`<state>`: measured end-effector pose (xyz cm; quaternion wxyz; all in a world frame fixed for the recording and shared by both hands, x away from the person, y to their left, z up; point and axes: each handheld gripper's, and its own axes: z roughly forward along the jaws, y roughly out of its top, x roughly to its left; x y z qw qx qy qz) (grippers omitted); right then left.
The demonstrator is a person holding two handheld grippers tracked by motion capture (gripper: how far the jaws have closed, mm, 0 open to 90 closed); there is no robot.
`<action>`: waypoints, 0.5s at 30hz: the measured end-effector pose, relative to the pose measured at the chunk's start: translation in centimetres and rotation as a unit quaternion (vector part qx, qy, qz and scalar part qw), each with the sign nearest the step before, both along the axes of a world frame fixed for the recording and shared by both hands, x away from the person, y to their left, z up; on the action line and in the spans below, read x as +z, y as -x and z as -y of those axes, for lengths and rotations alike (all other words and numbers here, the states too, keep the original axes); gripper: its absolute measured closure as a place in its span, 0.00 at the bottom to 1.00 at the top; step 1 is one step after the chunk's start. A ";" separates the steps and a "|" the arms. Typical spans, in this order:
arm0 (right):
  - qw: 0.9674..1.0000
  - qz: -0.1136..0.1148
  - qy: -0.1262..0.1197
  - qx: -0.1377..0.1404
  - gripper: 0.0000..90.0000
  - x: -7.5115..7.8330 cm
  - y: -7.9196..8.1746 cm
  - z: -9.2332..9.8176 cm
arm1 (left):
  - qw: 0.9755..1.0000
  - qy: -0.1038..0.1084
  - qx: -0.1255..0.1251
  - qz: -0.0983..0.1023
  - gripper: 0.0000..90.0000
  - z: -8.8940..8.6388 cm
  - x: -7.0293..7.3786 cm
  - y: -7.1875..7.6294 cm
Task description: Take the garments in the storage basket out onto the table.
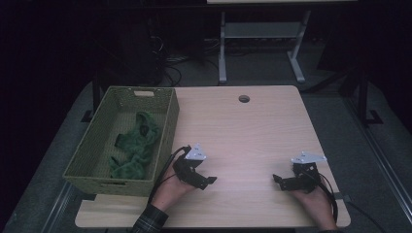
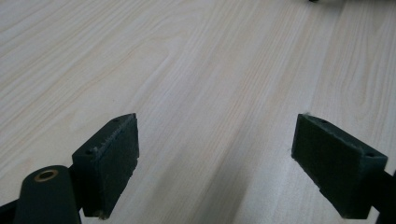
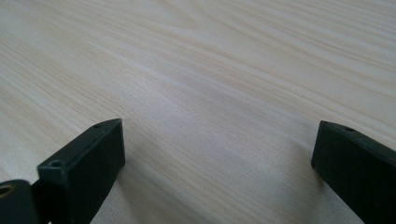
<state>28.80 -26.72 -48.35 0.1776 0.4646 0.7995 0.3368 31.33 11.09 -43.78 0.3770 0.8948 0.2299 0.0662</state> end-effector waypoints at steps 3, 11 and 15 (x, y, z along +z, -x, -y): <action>1.000 0.000 0.000 0.000 0.03 0.0 0.0 0.0 | 1.000 0.004 -0.003 0.002 0.16 -0.1 0.9 0.0; 1.000 0.000 0.000 0.000 0.03 0.0 0.0 0.0 | 1.000 0.016 -0.006 -0.005 0.16 -0.2 2.2 -0.1; 1.000 0.000 0.000 0.000 0.03 0.0 0.0 0.0 | 1.000 0.009 -0.010 0.000 0.16 -0.1 2.9 -0.1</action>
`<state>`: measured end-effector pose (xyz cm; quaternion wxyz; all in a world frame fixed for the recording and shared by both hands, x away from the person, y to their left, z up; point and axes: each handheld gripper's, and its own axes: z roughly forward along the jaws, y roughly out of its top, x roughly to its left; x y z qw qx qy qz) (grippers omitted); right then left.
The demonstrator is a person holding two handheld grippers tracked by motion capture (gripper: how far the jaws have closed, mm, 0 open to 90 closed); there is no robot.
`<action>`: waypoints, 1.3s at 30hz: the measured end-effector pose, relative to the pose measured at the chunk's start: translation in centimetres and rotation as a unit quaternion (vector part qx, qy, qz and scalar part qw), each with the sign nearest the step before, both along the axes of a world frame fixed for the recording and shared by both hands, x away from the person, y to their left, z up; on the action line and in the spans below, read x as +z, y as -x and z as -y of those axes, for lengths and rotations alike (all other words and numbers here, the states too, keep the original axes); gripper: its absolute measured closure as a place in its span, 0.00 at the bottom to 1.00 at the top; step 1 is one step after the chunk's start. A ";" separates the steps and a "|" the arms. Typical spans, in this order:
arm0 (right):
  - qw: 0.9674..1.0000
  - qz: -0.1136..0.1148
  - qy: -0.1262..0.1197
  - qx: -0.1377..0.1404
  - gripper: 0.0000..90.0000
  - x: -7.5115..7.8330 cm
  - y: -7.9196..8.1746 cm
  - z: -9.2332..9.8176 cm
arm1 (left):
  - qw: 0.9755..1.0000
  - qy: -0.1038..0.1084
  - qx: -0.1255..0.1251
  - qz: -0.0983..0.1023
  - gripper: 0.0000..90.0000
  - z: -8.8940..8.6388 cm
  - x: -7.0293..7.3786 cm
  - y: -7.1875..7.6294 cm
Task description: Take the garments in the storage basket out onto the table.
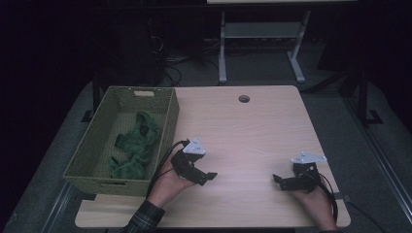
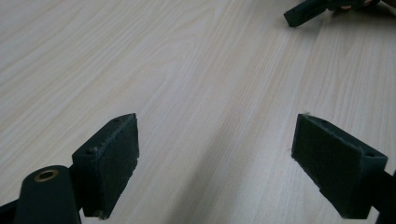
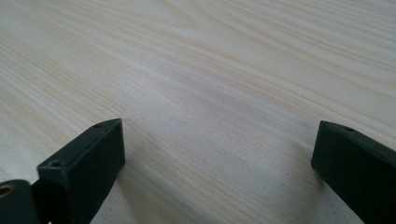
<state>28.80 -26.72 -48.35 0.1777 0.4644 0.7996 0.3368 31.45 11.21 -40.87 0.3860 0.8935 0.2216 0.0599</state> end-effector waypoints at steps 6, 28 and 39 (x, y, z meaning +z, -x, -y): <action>1.000 0.000 0.000 0.000 0.03 0.0 0.0 0.0 | 1.000 0.001 -0.006 -0.004 0.16 0.0 1.2 -0.2; 1.000 0.000 0.000 0.000 0.03 0.0 0.0 0.0 | 1.000 -0.002 0.008 0.003 0.16 -2.5 5.2 -1.0; 1.000 0.000 0.000 0.000 0.03 0.0 0.0 0.0 | 1.000 -0.009 0.023 0.002 0.16 -4.6 6.2 -1.5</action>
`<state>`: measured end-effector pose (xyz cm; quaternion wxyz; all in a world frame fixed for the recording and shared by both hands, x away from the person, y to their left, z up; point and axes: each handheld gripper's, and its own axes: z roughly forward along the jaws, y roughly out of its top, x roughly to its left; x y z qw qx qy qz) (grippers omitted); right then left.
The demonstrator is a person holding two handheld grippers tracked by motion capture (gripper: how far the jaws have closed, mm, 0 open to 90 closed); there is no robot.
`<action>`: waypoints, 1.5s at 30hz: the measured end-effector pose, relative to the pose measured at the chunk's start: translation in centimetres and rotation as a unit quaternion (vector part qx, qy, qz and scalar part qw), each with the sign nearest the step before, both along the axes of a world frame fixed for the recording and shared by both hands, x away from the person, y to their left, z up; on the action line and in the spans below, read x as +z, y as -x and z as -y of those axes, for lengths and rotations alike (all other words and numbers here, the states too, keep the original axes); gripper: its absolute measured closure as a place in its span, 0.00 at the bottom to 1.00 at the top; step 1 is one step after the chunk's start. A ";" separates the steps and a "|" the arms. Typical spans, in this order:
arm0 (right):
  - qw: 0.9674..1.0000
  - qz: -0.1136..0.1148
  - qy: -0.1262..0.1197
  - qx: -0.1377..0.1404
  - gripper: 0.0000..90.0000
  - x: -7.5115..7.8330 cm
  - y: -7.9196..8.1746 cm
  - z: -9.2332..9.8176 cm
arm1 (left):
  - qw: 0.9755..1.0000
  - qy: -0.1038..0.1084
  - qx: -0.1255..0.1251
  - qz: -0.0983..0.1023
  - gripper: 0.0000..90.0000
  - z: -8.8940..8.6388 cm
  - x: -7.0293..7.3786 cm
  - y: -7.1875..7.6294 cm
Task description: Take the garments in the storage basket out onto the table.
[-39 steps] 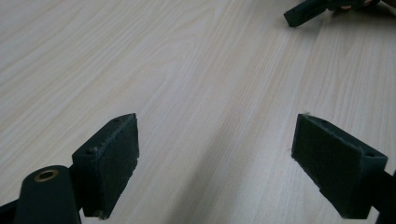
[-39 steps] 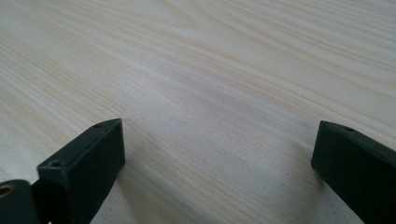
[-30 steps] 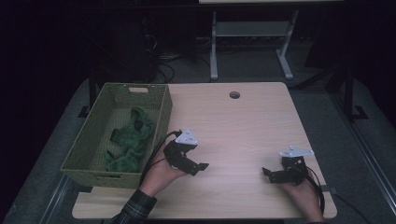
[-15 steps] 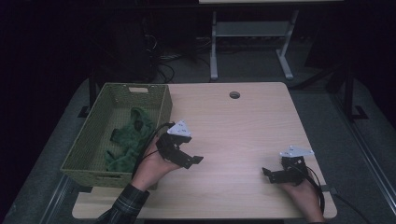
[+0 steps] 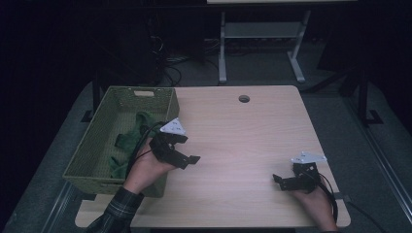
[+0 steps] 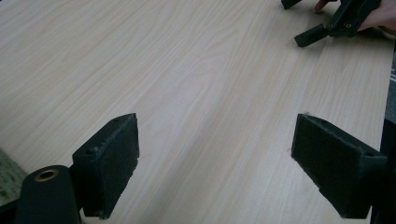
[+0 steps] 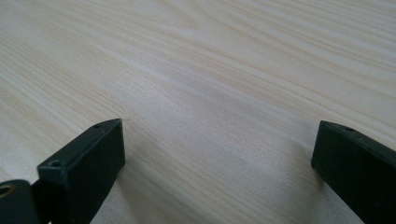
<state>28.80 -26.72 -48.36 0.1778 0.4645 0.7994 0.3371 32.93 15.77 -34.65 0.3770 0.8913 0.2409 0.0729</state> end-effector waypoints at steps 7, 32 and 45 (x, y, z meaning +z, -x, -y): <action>1.000 0.000 0.000 0.000 0.03 0.0 0.0 0.0 | 1.000 -0.003 0.018 0.004 0.16 -1.6 0.9 -0.3; 1.000 0.000 0.000 0.000 0.03 0.0 0.0 0.0 | 0.996 0.001 0.089 0.009 0.28 -8.4 2.0 -1.2; 1.000 -0.001 0.000 0.000 0.03 0.0 0.0 0.0 | 0.989 -0.023 0.143 0.004 0.42 -12.8 0.2 -2.0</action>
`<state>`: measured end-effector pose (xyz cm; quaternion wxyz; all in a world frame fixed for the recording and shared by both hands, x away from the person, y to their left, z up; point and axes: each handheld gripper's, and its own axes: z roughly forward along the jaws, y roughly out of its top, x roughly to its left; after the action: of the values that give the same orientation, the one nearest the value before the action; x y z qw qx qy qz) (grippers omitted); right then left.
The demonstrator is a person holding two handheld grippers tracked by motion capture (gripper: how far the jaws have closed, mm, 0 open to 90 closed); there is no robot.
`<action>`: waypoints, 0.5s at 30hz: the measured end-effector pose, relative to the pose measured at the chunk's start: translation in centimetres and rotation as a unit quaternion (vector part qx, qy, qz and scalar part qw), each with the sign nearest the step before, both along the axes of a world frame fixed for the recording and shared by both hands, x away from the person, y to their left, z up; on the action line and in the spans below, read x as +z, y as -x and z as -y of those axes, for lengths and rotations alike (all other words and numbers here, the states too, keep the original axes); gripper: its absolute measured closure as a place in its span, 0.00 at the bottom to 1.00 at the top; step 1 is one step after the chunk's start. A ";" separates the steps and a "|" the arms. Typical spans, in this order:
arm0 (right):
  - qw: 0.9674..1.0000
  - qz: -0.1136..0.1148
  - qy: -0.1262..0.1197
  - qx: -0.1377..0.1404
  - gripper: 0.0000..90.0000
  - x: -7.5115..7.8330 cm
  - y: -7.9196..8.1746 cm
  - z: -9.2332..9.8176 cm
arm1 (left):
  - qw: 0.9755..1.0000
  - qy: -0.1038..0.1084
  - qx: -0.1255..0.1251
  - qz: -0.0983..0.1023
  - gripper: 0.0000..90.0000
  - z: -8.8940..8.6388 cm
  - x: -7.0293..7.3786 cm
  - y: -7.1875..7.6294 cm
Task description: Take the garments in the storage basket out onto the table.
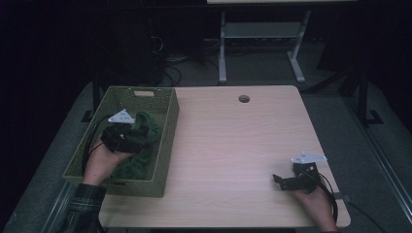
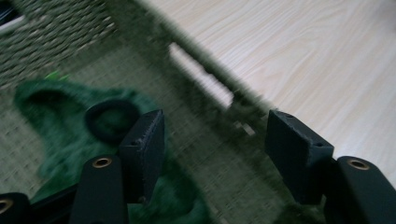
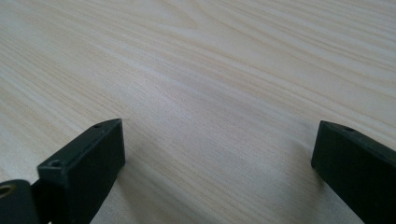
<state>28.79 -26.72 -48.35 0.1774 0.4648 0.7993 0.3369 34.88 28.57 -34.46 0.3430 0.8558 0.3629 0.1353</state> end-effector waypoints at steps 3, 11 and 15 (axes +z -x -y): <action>1.000 0.000 0.000 0.000 0.03 0.0 0.0 0.0 | 1.000 -0.003 0.007 -0.002 0.43 -0.7 -0.4 -0.2; 1.000 0.000 0.000 0.000 0.03 0.0 0.0 0.0 | 0.999 -0.020 0.036 -0.019 0.41 -2.7 -2.3 -1.2; 1.000 0.000 0.000 0.000 0.03 0.0 0.0 0.0 | 0.998 -0.026 0.043 -0.030 0.39 -3.2 -3.2 -1.8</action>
<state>28.79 -26.72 -48.35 0.1775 0.4647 0.7994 0.3369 36.64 31.77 -37.62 0.3033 0.8519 0.4056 0.1335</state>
